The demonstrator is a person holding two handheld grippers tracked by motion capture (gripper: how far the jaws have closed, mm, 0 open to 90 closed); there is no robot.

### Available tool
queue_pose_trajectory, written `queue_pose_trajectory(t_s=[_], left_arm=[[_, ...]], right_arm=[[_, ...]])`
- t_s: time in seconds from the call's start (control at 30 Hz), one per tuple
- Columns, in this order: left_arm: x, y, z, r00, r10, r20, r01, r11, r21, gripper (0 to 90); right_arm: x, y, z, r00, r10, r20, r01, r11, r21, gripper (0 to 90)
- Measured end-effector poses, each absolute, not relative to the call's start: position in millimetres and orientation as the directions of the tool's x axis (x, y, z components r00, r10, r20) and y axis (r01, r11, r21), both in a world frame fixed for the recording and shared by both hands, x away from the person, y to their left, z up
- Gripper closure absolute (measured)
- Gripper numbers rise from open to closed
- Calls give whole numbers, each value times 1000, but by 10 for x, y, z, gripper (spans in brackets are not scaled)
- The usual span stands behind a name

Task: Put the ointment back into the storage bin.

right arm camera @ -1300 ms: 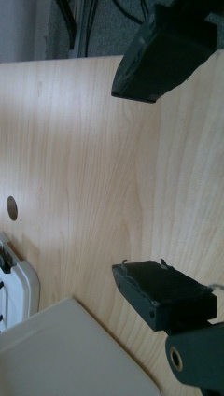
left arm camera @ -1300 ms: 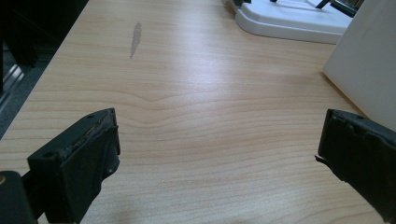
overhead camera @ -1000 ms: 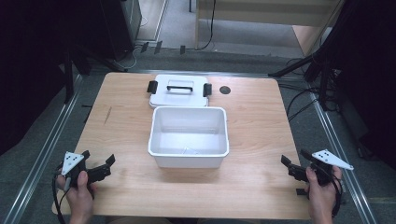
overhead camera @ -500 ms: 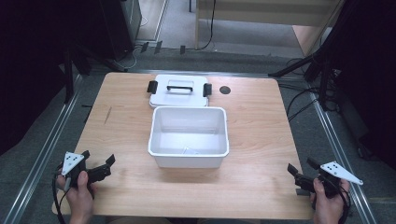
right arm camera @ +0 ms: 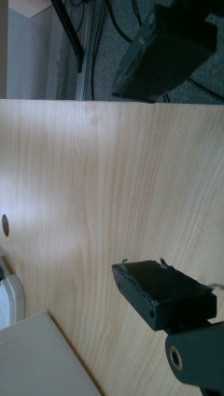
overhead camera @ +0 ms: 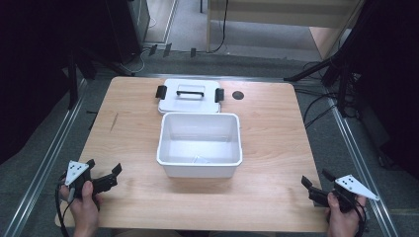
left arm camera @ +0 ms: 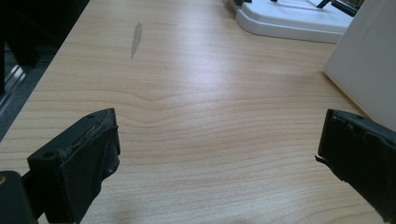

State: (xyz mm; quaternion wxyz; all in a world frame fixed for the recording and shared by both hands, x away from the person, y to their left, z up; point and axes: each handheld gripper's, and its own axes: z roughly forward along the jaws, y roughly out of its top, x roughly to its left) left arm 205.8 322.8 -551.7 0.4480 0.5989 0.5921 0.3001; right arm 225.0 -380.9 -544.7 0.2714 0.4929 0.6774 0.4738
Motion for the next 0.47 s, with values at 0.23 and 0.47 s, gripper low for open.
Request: queue_pose_trajectory(t_s=[0.23,0.47], left_arm=[[2059,3227,-5517,119,978,-169,441,101,892,0],[2064,3224,-5516,120,978,-168,446,98,890,0]], right_arm=[[2225,-3790,-5447,-359,930,84,395,70,916,135],[2219,-3693,-5454,-310,950,28,459,124,880,142]])
